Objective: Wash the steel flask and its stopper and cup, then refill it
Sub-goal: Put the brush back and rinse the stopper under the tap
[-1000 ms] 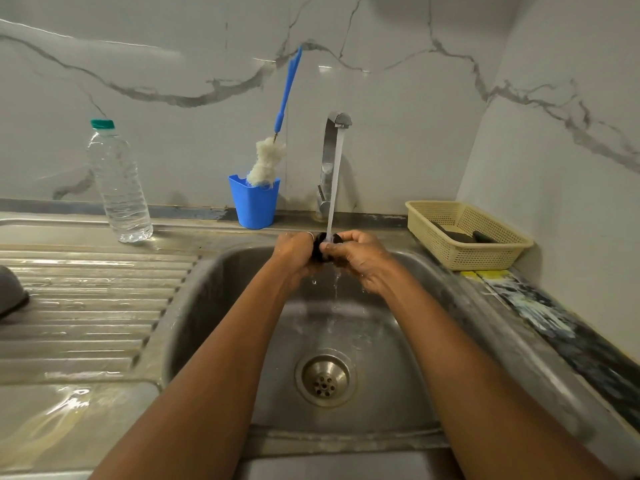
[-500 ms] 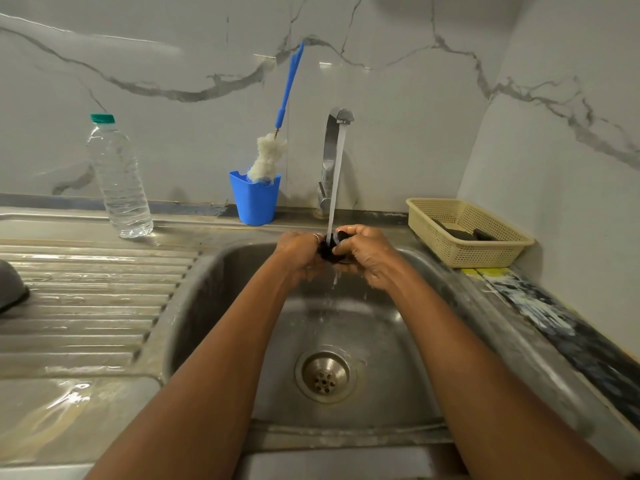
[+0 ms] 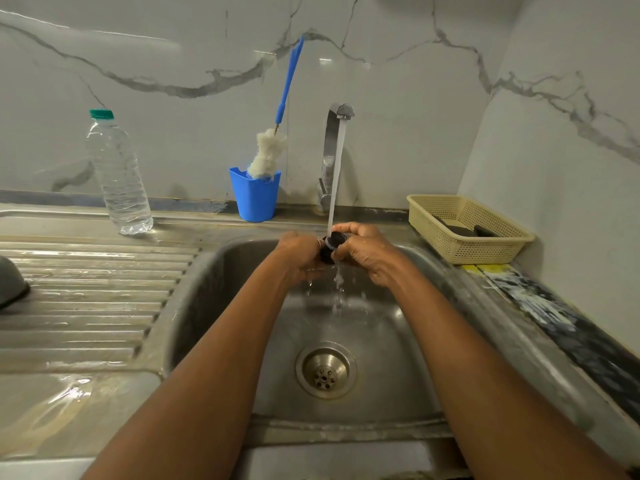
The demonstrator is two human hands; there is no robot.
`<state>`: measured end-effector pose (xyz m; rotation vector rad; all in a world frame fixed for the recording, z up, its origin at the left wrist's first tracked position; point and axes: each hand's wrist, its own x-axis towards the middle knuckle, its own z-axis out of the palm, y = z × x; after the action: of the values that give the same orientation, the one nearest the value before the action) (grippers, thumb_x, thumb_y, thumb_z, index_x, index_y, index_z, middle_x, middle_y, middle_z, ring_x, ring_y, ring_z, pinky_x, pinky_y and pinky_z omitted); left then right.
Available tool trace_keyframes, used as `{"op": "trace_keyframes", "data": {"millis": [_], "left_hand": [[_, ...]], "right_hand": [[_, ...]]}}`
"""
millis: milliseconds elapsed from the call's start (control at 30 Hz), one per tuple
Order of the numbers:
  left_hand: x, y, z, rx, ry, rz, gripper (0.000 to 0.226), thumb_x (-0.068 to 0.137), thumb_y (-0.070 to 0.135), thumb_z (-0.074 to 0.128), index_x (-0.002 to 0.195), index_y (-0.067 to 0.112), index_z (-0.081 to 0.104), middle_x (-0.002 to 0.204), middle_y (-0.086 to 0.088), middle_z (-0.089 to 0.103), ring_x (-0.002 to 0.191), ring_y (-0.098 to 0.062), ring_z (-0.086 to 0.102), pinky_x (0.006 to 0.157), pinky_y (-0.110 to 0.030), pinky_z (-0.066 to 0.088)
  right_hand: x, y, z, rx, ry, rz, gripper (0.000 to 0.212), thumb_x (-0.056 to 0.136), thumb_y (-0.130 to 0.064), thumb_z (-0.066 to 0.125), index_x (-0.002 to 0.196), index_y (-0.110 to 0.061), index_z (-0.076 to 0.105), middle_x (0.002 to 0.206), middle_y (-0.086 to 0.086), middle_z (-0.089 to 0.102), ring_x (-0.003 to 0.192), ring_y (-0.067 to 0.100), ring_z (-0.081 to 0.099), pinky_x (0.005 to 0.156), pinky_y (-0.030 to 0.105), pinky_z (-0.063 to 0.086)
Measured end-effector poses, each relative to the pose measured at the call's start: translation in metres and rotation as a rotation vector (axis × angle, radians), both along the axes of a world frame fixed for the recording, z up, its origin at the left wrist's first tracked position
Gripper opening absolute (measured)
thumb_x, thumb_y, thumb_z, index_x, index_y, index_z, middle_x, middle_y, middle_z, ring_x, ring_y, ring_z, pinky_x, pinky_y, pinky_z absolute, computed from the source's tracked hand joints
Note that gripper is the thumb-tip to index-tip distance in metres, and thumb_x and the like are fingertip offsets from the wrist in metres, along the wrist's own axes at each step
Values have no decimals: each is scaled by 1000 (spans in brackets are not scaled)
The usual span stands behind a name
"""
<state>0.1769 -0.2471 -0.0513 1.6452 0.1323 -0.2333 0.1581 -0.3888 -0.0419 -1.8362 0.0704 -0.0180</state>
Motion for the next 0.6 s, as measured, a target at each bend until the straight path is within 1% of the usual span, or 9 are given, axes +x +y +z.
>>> {"op": "trace_keyframes", "data": {"millis": [67, 167, 200, 267, 300, 333, 400, 533, 600], "left_hand": [[1, 0, -1, 7, 10, -10, 22, 95, 5, 61, 117, -1, 61, 95, -19, 74, 83, -26, 75, 70, -40, 64], [0, 1, -1, 46, 29, -35, 16, 97, 6, 60, 110, -3, 61, 97, -21, 72, 84, -26, 71, 70, -35, 61], [0, 1, -1, 55, 32, -34, 15, 98, 6, 60, 109, -3, 62, 99, -21, 73, 88, -28, 71, 72, -37, 62], [2, 1, -3, 57, 25, -33, 15, 97, 7, 63, 108, -2, 66, 100, -20, 73, 90, -28, 70, 78, -40, 63], [3, 1, -4, 48, 17, -33, 15, 97, 8, 63, 107, -2, 67, 98, -19, 73, 89, -26, 69, 80, -40, 63], [3, 1, -4, 29, 10, -29, 15, 97, 9, 62, 107, 0, 68, 98, -17, 73, 89, -25, 69, 81, -39, 63], [5, 0, -3, -21, -10, -21, 15, 100, 12, 58, 105, 3, 69, 98, -14, 74, 92, -25, 71, 83, -41, 63], [4, -1, -2, -104, -11, -14, 23, 97, 8, 52, 105, 4, 73, 98, -15, 76, 95, -27, 73, 73, -37, 63], [1, -2, -1, -126, -13, -31, 20, 99, 12, 53, 105, 4, 71, 93, -13, 75, 90, -24, 72, 75, -36, 62]], "right_hand": [[-1, 0, 0, 26, 11, 8, 51, 78, 13, 72, 122, -10, 63, 116, 11, 67, 101, 24, 68, 86, 39, 62], [-4, 2, 2, -15, -10, 44, 45, 83, 3, 76, 123, -12, 63, 111, 4, 69, 94, 13, 66, 72, 24, 56], [-5, 3, 2, -32, -8, 49, 40, 84, -3, 77, 121, -16, 65, 110, 2, 69, 94, 13, 64, 72, 26, 55], [-5, 6, 1, -46, 19, 53, 35, 87, -11, 76, 118, -22, 66, 111, 2, 67, 101, 20, 64, 84, 41, 60], [-6, 7, 1, -40, 32, 60, 33, 89, -12, 75, 119, -23, 66, 111, 3, 66, 103, 23, 65, 85, 48, 61], [-6, 8, 1, -26, 33, 70, 33, 90, -11, 74, 120, -22, 66, 111, 4, 64, 103, 25, 66, 83, 50, 62], [-6, 8, 1, -34, 6, 91, 33, 91, -3, 70, 120, -18, 66, 110, 7, 64, 100, 27, 68, 80, 47, 64], [-3, 3, -1, -150, -75, 74, 42, 83, 6, 70, 117, -20, 70, 107, 6, 68, 100, 28, 69, 86, 45, 62], [-2, 4, -2, -264, -117, 68, 48, 82, 3, 73, 122, -23, 69, 111, 2, 69, 103, 28, 68, 90, 47, 60]]}}
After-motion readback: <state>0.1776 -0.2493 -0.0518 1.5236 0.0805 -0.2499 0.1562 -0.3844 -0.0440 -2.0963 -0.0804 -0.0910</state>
